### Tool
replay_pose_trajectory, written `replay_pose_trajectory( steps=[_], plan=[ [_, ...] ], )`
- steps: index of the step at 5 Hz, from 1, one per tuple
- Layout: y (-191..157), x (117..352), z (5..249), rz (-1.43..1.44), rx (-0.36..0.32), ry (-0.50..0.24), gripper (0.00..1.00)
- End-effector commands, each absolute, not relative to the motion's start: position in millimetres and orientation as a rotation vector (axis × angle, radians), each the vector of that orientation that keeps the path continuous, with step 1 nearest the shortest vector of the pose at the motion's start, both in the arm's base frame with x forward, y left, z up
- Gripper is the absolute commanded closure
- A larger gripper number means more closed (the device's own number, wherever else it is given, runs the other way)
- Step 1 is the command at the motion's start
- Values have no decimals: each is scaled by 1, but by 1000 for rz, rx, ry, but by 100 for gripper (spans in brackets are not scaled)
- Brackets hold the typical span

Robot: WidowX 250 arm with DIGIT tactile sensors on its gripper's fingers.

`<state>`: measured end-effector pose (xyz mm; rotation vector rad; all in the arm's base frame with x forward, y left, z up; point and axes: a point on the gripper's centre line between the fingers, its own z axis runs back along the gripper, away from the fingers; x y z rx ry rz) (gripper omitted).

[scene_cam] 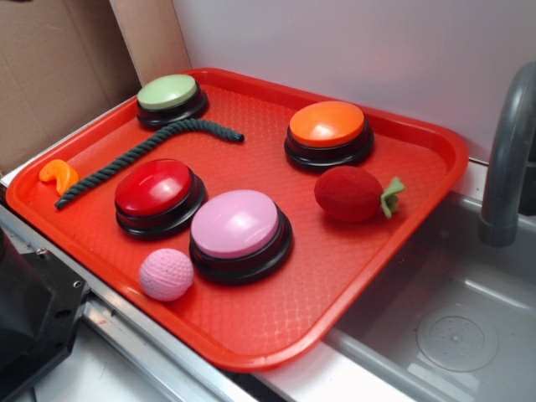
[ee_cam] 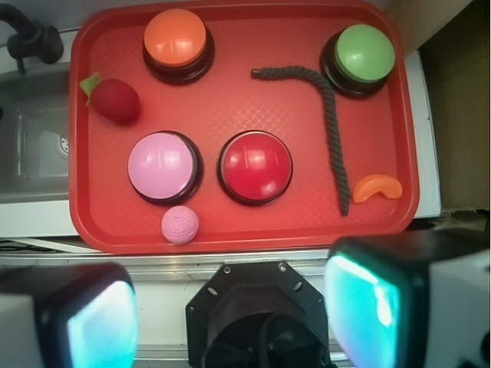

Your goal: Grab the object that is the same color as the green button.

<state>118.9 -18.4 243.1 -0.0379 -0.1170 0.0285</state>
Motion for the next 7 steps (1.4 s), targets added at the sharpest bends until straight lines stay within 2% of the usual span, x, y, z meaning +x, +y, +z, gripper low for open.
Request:
replay_pose_trajectory(
  steps=[1, 2, 3, 5, 7],
  plan=[
    [-18, 119, 243, 28, -38, -117, 0],
    [-4, 126, 233, 48, -41, -133, 0],
    [8, 136, 220, 28, -86, -147, 0],
    [51, 163, 182, 70, -116, -163, 0],
    [99, 192, 135, 193, -69, -134, 0]
  ],
)
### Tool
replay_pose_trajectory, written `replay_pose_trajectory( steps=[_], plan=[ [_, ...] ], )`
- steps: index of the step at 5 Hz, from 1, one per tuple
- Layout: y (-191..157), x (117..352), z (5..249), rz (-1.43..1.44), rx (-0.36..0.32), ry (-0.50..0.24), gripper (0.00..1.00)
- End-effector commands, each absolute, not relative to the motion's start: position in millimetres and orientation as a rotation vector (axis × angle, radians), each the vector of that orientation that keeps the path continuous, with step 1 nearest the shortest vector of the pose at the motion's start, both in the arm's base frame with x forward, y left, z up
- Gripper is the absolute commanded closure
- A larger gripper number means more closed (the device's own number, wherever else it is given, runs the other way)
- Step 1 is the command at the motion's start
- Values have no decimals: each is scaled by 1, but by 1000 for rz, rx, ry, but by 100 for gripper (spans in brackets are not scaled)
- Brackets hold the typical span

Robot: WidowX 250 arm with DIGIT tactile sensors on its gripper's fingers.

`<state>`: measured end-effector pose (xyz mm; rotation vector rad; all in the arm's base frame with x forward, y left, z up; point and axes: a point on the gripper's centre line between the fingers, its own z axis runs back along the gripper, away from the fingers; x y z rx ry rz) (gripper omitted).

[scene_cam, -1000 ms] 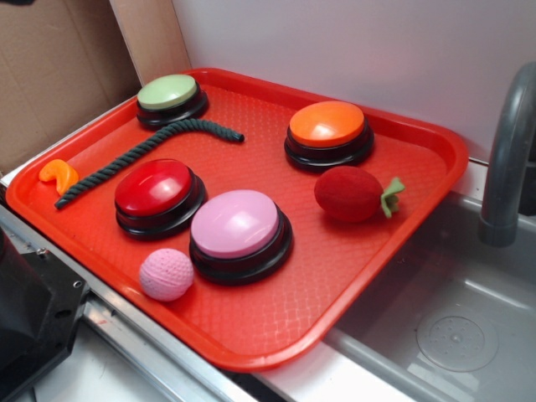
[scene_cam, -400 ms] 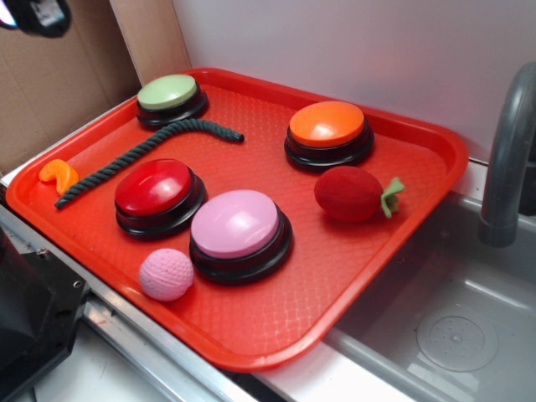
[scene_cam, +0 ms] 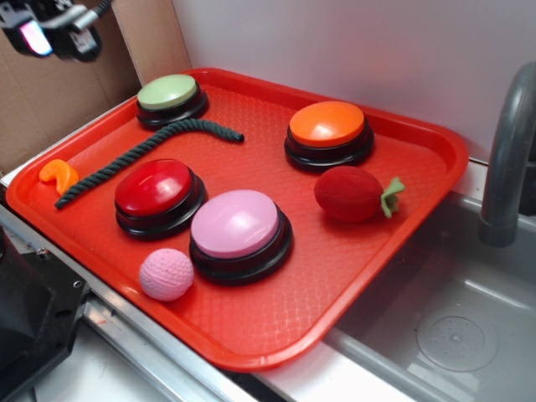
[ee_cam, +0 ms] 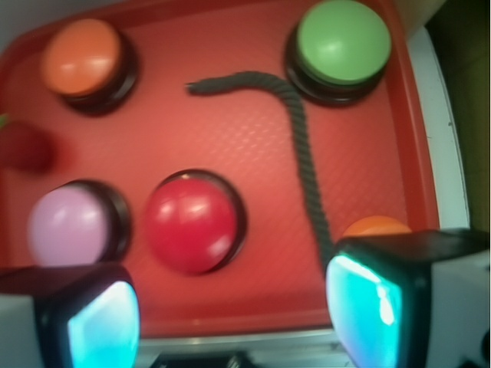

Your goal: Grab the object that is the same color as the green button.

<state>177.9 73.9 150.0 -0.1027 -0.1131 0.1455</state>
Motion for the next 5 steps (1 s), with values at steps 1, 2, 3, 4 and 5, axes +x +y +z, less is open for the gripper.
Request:
replay_pose_trajectory(
  steps=[1, 2, 3, 4, 5],
  plan=[
    [115, 200, 112, 241, -48, -151, 0],
    [120, 207, 83, 264, -61, -184, 0],
    [122, 209, 60, 262, -48, -186, 0],
    [126, 208, 44, 265, -60, -169, 0],
    [128, 208, 32, 273, -74, -158, 0]
  ],
)
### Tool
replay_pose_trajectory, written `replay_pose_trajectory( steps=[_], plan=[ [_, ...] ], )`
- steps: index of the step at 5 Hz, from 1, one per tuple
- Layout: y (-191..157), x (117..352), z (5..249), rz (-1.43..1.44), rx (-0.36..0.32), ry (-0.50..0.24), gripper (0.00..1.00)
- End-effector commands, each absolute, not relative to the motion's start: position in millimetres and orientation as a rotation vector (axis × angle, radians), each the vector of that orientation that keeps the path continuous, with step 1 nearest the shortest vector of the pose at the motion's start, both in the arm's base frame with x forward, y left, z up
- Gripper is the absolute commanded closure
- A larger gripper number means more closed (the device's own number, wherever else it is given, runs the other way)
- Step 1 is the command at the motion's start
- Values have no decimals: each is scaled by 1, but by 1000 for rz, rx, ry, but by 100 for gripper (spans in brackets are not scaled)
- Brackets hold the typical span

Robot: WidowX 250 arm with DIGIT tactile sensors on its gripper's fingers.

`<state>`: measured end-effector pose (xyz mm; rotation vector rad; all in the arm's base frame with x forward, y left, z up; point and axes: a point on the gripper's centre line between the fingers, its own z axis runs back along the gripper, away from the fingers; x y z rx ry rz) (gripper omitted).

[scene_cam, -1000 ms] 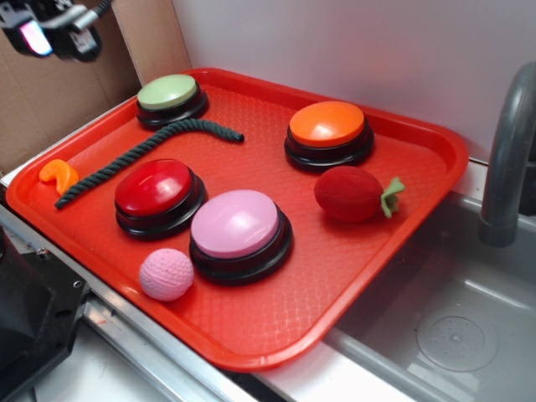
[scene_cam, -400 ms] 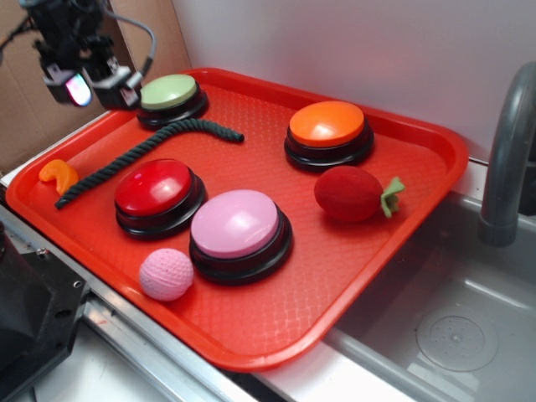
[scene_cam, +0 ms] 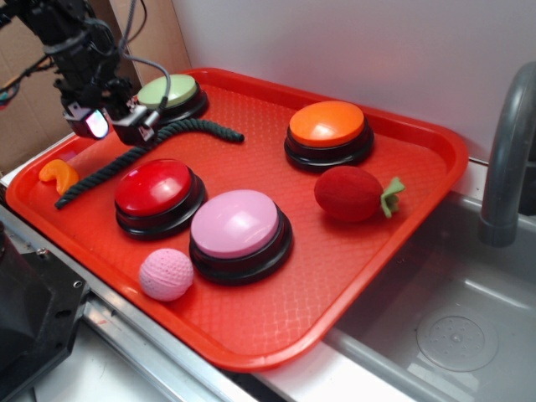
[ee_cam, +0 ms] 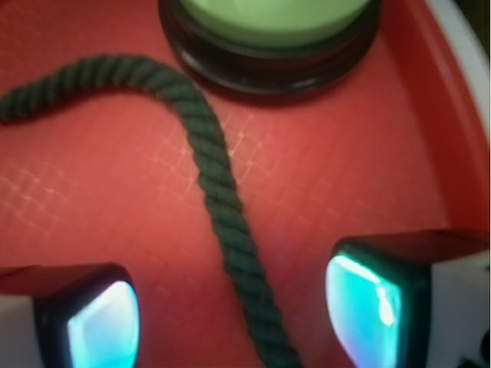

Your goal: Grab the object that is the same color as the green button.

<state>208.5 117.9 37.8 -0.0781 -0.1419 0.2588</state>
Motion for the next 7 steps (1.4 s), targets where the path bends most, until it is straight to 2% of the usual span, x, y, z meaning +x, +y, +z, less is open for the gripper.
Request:
replay_pose_trajectory(
  steps=[1, 3, 4, 5, 6, 7],
  plan=[
    [128, 209, 21, 276, -86, -143, 0],
    [125, 207, 15, 272, -72, -139, 1],
    [123, 207, 15, 278, -58, -142, 100],
    [122, 206, 14, 279, -59, -142, 100],
    [122, 205, 18, 292, -23, -130, 100],
    [120, 205, 31, 332, 51, -121, 100]
  ],
)
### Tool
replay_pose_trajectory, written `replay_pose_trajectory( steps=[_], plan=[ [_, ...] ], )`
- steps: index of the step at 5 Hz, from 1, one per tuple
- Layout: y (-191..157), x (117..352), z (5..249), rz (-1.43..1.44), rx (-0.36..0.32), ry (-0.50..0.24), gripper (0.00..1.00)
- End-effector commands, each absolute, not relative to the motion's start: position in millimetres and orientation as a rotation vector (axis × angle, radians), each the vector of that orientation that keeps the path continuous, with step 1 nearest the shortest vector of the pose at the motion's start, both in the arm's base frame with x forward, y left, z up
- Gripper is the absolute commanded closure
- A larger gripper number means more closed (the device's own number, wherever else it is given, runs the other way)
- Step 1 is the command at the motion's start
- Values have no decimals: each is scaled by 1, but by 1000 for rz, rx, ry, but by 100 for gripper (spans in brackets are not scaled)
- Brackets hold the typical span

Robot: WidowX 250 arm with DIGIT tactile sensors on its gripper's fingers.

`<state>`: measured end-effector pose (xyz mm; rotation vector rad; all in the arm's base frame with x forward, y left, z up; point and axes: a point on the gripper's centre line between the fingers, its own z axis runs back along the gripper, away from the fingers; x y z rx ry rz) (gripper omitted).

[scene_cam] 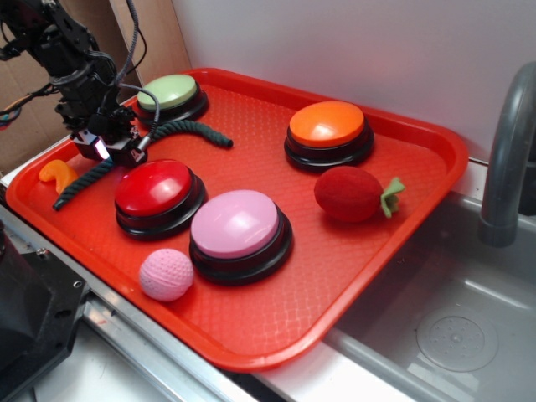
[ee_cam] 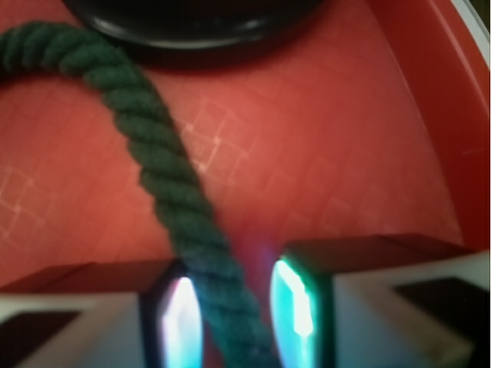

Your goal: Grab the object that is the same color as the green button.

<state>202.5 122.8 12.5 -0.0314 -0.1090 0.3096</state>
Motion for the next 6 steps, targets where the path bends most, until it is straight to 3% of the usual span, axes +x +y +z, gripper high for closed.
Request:
replay_pose_trajectory(
  steps=[1, 2, 4, 5, 6],
  plan=[
    [119, 207, 57, 369, 13, -146, 100],
    [113, 212, 87, 365, 8, -146, 100],
    [69, 239, 158, 233, -40, -180, 100],
    [45, 248, 186, 141, -92, -186, 100],
    [32, 255, 194, 79, -104, -185, 100]
  ],
)
